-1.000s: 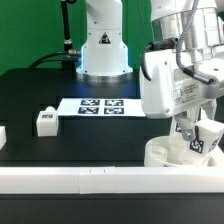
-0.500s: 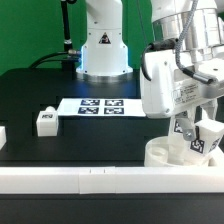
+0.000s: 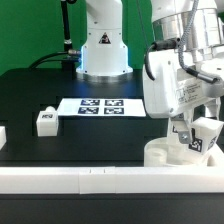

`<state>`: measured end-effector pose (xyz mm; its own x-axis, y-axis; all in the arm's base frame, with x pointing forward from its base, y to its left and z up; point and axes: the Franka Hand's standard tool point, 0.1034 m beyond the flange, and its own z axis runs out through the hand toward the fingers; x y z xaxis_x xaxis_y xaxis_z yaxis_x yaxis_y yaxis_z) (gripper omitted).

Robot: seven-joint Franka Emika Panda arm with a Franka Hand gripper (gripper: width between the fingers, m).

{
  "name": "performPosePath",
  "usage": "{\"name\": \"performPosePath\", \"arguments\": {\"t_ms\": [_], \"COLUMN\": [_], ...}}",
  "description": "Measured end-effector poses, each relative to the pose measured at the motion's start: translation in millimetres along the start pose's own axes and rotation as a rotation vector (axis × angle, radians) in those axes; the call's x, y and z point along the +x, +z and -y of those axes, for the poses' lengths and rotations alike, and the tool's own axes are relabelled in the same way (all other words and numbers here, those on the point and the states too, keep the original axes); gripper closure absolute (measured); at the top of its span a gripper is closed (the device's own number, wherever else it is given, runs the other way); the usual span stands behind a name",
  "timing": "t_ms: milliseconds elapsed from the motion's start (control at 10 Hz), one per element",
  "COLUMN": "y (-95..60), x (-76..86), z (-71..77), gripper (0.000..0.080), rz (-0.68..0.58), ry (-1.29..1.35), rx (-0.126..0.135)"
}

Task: Assemble stool

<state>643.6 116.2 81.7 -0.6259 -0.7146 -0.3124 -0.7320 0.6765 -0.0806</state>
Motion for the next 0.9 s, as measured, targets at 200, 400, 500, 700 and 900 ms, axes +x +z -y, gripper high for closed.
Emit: {"name": "performPosePath", "arguments": {"t_ms": [200, 400, 500, 700, 900], "y": [-24.1, -30.7, -29.0, -28.8, -28.4], "x": [-10.5, -12.6, -11.6, -11.6, -11.2], "z": [3.0, 5.9, 5.2, 5.2, 5.2], "gripper": [0.0151, 0.0150, 0.0150, 0.0150, 0.0150], "rz": [0.035, 0.045, 0.042, 0.042, 0.040], "ry": [-0.018, -0.032, -0.033, -0.033, -0.037], "rx": [0.009, 0.013, 0.012, 0.012, 0.012]}}
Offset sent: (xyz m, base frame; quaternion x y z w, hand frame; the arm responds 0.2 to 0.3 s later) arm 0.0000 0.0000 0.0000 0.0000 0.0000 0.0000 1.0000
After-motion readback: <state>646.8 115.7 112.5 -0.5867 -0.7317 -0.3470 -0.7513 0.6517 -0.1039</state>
